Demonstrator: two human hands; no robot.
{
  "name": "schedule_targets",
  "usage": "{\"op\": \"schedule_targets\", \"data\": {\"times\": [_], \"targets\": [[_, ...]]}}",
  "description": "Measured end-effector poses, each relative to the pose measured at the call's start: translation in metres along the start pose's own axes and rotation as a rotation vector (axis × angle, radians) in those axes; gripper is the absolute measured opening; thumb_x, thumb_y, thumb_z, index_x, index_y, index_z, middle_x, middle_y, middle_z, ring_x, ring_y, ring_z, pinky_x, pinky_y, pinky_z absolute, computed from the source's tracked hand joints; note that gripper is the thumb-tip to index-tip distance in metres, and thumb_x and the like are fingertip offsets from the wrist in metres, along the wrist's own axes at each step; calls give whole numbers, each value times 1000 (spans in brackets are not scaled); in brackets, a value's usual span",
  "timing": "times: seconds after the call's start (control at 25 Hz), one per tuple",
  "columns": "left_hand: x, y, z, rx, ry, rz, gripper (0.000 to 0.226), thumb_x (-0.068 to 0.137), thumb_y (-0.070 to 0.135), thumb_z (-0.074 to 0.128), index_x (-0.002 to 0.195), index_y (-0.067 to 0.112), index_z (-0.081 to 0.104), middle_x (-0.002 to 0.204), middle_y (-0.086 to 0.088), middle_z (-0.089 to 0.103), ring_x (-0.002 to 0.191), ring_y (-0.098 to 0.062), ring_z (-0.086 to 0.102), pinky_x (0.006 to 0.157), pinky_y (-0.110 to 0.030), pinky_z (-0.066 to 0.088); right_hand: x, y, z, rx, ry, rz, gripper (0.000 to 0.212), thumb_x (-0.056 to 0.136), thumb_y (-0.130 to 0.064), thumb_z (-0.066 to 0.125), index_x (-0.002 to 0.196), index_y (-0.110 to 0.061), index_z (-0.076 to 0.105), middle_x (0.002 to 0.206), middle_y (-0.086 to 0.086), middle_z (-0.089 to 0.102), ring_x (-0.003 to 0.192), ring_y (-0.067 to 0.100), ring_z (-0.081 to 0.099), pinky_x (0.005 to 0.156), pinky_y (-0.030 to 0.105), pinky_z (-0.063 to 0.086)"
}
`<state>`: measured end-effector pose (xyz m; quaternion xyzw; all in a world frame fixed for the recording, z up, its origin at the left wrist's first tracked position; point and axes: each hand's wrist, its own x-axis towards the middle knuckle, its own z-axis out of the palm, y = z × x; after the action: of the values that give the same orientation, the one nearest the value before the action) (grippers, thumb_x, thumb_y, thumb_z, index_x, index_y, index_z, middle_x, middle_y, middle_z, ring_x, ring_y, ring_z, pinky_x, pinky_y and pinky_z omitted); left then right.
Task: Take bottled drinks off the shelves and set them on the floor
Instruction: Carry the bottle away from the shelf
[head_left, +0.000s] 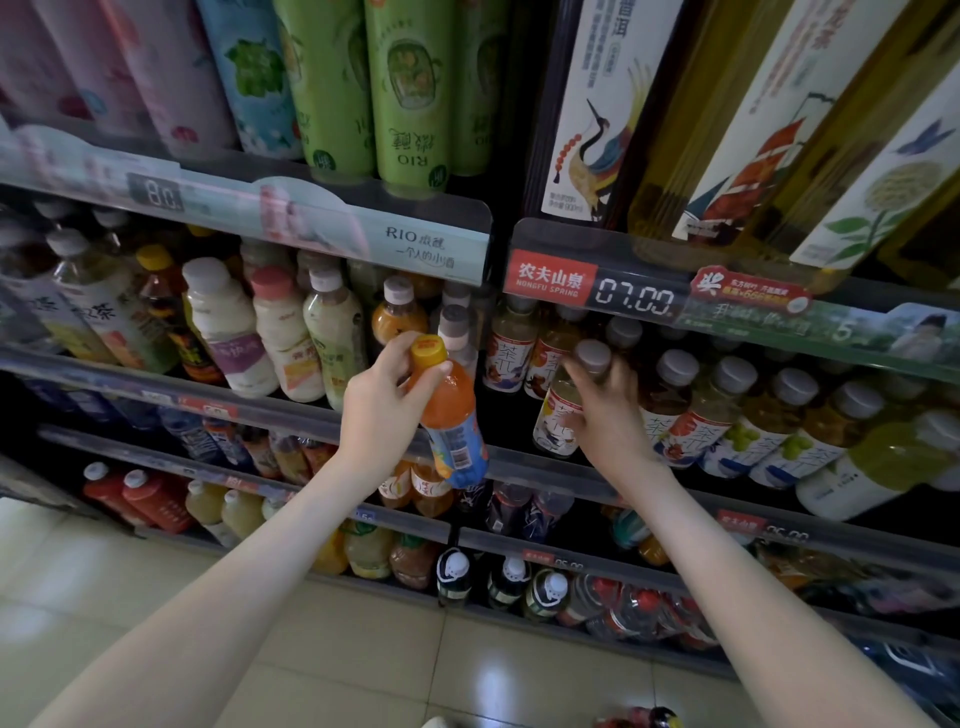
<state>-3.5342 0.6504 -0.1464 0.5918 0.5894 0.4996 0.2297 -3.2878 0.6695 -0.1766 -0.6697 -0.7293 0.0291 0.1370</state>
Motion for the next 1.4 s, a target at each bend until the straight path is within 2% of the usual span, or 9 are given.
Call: {"op": "schedule_targets", "data": {"times": [0.12,0.28,0.44,0.64,0.84,0.96,1.12,1.32,1.4], "targets": [[-1,0,-1,-51,-26,-53,45,86,35,66,125,18,56,86,6,62,92,-10,61,82,-28,53,2,3,-2,38,-16,-67,66,90,-16,64,145,-31,30,149,12,17,138,33,20,105,42,35],[-2,-1,-1,-54,-47,-56,39,85,33,67,121,20,57,80,9,62,81,-6,61,73,-20,52,16,-1,-3,-6,-41,-131,71,90,-23,65,149,-31,26,154,12,14,141,28,14,112,39,21],[-5,-3,-3,-56,-43,-70,38,85,32,67,120,19,58,71,15,53,71,1,52,69,-15,46,26,-3,8,-223,68,-123,97,83,-23,71,151,-38,4,147,19,29,130,34,33,106,44,14],[-14,-10,-6,-53,-88,-97,37,85,34,68,119,24,58,83,6,63,86,-7,60,76,-24,52,20,-9,17,-162,110,-72,110,84,-21,70,146,-40,-18,153,19,21,132,36,29,110,46,10],[-24,-14,-2,-15,-145,-100,42,84,33,69,124,24,57,105,-1,70,105,-13,62,88,-33,53,-21,-28,26,30,86,-45,90,89,-37,63,148,-35,-4,157,17,14,141,35,20,114,52,13],[-28,-12,7,18,-212,-67,45,84,35,68,127,23,56,109,-3,68,102,-16,64,85,-35,54,-43,-38,37,136,91,-131,86,87,-28,66,148,-32,5,156,15,17,140,33,20,112,52,18],[-33,-7,24,28,-257,-101,46,83,36,69,125,20,57,107,-4,68,101,-17,63,81,-23,48,-30,-25,31,180,169,61,88,88,-18,65,150,-32,4,153,21,20,140,37,21,112,54,24],[-31,-2,33,41,-250,-92,41,82,43,66,117,23,60,99,-3,70,97,-19,65,84,-36,53,12,-27,10,525,61,176,107,86,-27,69,148,-35,-18,158,8,8,143,26,17,112,37,26],[-31,2,31,46,-223,-81,38,83,41,66,115,21,60,93,0,68,93,-20,64,80,-39,54,24,-32,14,379,39,268,102,83,-34,71,152,-22,-3,153,10,14,141,29,16,112,39,21]]}}
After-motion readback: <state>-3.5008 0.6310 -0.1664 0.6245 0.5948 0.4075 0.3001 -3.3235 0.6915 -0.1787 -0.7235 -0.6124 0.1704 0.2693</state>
